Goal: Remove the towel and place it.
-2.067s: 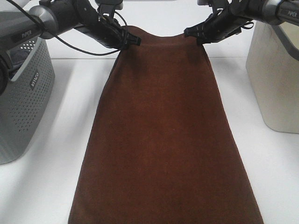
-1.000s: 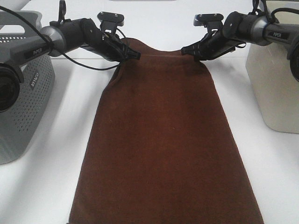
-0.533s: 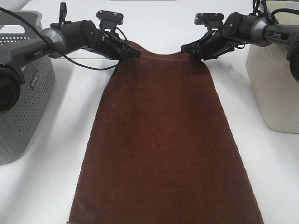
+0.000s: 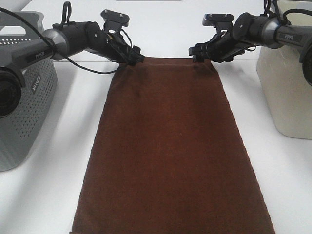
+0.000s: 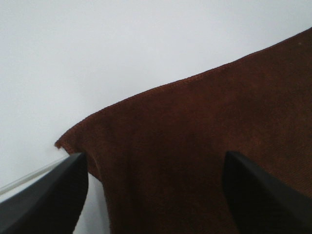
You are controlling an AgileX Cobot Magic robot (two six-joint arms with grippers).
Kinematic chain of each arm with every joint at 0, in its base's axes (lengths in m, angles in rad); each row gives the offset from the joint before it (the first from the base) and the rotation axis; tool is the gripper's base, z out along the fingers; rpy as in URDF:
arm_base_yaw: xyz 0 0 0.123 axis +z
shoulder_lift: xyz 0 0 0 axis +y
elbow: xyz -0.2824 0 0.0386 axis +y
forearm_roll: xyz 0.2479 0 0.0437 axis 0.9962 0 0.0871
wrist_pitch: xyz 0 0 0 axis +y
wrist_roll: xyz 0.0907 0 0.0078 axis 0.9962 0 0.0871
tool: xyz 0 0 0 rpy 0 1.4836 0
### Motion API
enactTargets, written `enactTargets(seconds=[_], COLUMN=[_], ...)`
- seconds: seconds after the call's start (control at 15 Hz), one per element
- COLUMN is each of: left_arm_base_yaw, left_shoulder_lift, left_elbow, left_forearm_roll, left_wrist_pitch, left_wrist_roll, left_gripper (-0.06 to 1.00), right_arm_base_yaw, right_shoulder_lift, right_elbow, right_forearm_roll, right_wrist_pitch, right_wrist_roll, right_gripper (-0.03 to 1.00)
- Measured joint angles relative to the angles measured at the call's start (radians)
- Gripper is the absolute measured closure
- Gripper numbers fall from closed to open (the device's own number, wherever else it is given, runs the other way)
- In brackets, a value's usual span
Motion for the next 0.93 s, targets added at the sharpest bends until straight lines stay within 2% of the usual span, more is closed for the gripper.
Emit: enactTargets(seconds=[0.13, 0.33, 0.8, 0.93], left_arm_base_yaw=[0.009, 0.048, 0.065, 0.065], left_shoulder_lift=[-0.013, -0.011, 0.026, 0.036], left_elbow=[0.000, -0.001, -0.003, -0.003], left_forearm_roll=[0.043, 0.050, 0.038, 0.013], left_wrist_pitch=[0.000, 0.008, 0.008, 0.006], left_wrist_roll=[-0.001, -0.038, -0.054, -0.054], left_gripper=[0.24, 0.24, 0.24, 0.24], right_arm_base_yaw=[0.000, 0.000, 0.000, 0.000], right_shoulder_lift=[-0.009, -0.068, -0.104, -0.104], right_elbow=[0.000, 0.000, -0.002, -0.002], right_forearm_roll=[-0.004, -0.020, -0.025, -0.023], right_wrist_pitch=[0.018, 0.074, 0.085, 0.086], right_wrist_roll=[0.000, 0.000, 0.000, 0.000], right_gripper=[0.28, 0.28, 0.28, 0.28])
